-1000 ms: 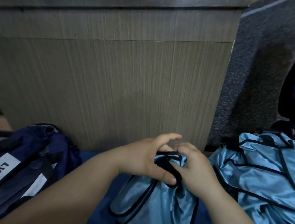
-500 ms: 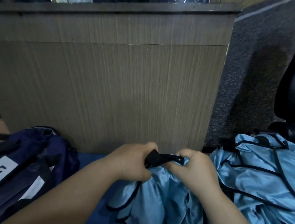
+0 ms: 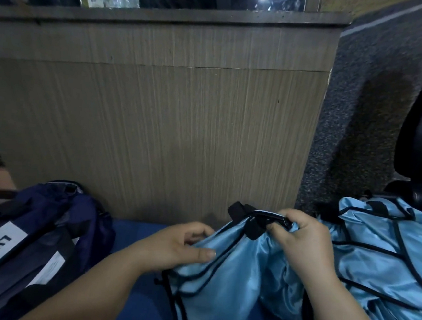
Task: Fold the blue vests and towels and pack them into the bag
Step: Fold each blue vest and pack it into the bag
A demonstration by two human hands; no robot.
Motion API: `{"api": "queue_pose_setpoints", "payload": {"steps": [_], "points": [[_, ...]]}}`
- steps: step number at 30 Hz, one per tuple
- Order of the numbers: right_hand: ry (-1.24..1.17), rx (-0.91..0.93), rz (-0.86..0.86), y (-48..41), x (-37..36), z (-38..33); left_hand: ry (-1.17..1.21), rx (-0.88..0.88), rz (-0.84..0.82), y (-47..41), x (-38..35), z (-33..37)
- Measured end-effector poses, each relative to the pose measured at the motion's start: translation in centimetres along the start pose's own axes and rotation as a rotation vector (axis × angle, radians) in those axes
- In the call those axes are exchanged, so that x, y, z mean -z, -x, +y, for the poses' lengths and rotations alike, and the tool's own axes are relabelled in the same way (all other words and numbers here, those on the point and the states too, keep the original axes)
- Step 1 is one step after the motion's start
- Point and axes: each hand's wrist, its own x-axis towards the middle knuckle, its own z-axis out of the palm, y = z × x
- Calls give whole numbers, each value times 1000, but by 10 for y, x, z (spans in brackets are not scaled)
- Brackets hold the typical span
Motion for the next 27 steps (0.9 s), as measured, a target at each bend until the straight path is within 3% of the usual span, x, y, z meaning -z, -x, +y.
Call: {"api": "queue_pose_setpoints", "payload": {"steps": [7,14,21,27], "points": [[-361,51,-110,2,-7,-2,34,-52,213,-16,-37,-11],[-488,30,-197,0,-10,4,21,-173,385,-32,-45,-4],[-505,40,-221,-3,-2,9,191,-112,296,-25,-37,12],[-511,57,-214,-6,5,9,-277,-125,236,-10,-18,20]]}}
